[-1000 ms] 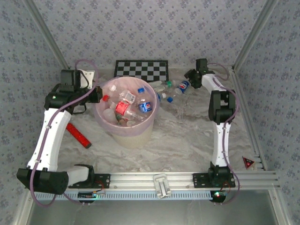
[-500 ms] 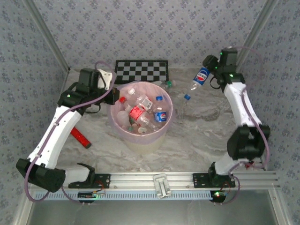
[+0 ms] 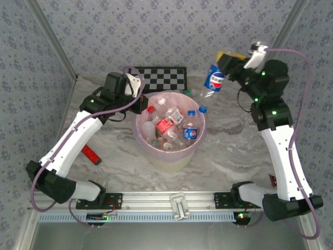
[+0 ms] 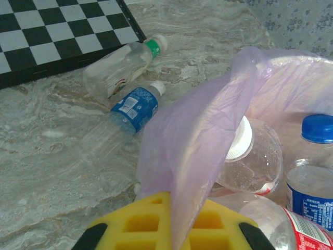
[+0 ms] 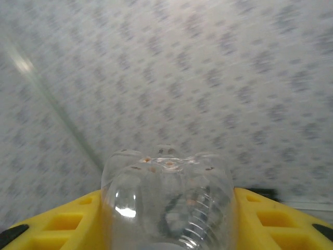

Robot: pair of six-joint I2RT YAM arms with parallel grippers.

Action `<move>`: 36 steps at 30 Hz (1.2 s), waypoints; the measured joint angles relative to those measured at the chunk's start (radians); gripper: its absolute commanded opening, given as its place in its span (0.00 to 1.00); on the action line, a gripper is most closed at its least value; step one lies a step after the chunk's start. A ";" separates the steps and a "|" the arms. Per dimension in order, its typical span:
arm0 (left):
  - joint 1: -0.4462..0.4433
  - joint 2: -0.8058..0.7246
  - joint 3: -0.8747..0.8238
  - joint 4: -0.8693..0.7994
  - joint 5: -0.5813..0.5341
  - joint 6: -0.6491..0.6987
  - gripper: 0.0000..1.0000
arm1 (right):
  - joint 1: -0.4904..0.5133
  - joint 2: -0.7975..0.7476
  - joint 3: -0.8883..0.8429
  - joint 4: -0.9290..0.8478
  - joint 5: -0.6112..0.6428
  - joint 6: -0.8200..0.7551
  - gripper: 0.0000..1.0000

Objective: Put the plastic bottles in the bin

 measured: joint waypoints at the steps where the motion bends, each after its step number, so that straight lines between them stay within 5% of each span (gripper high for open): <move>1: -0.004 0.005 0.002 0.004 0.000 -0.004 0.00 | 0.037 0.000 -0.006 0.004 -0.013 -0.019 0.36; 6: -0.016 0.022 0.012 0.021 0.000 -0.016 0.00 | 0.192 0.002 -0.084 0.015 -0.091 -0.132 0.36; 17: -0.018 0.043 0.030 0.024 0.000 -0.026 0.00 | 0.296 0.000 -0.346 0.019 -0.153 -0.217 0.36; 29: -0.021 0.058 0.042 0.031 -0.003 -0.041 0.00 | 0.395 -0.001 -0.409 0.040 0.050 -0.239 0.36; 36: -0.034 0.077 0.060 0.030 -0.019 -0.041 0.00 | 0.431 0.053 -0.362 -0.009 0.174 -0.242 0.60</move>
